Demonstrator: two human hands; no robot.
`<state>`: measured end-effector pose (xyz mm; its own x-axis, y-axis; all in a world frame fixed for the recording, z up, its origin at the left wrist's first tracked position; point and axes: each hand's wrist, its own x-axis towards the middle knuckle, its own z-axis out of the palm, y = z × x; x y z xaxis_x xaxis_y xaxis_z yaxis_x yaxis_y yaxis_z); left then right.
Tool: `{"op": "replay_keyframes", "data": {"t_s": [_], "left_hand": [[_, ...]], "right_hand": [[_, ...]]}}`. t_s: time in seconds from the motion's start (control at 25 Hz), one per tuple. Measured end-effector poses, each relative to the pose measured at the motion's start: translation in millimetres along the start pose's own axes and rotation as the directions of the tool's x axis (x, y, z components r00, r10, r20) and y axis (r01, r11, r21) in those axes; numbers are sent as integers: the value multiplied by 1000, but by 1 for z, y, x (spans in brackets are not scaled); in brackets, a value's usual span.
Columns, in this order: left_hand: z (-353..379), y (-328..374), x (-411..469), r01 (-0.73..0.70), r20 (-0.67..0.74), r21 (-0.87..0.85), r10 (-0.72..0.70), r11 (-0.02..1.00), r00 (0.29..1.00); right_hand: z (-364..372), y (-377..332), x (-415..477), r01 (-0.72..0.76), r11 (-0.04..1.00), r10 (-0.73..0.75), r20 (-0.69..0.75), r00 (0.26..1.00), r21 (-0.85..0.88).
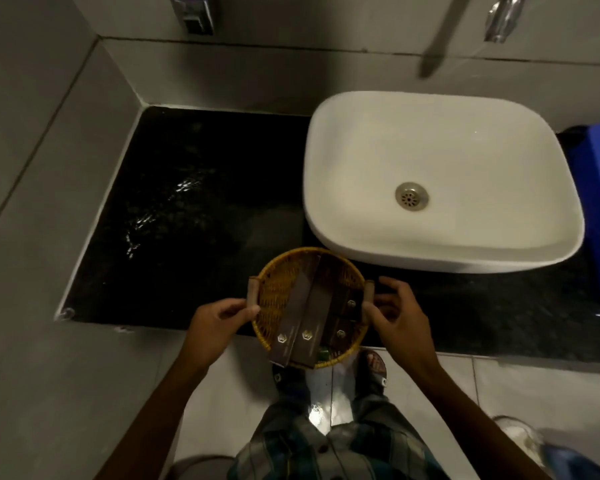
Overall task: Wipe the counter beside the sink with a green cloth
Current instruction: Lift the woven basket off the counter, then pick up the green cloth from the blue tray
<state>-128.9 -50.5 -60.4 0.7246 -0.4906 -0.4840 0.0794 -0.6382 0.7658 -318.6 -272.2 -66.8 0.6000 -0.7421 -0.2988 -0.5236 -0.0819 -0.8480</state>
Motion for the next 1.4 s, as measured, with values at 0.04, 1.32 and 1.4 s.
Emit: {"op": "replay_keyframes", "data": {"t_s": [0.04, 1.32, 1.4], "left_hand": [[0, 3, -1, 6, -54, 55, -3, 998, 999], [527, 345, 37, -921, 864, 359, 318, 151, 389], [490, 346, 43, -898, 707, 336, 553, 285, 440]], "right_hand": [[-3, 0, 1, 22, 1000, -22, 1, 1000, -9], [-448, 160, 148, -491, 843, 537, -271, 799, 222], [-439, 128, 135, -431, 861, 500, -293, 815, 269]]}}
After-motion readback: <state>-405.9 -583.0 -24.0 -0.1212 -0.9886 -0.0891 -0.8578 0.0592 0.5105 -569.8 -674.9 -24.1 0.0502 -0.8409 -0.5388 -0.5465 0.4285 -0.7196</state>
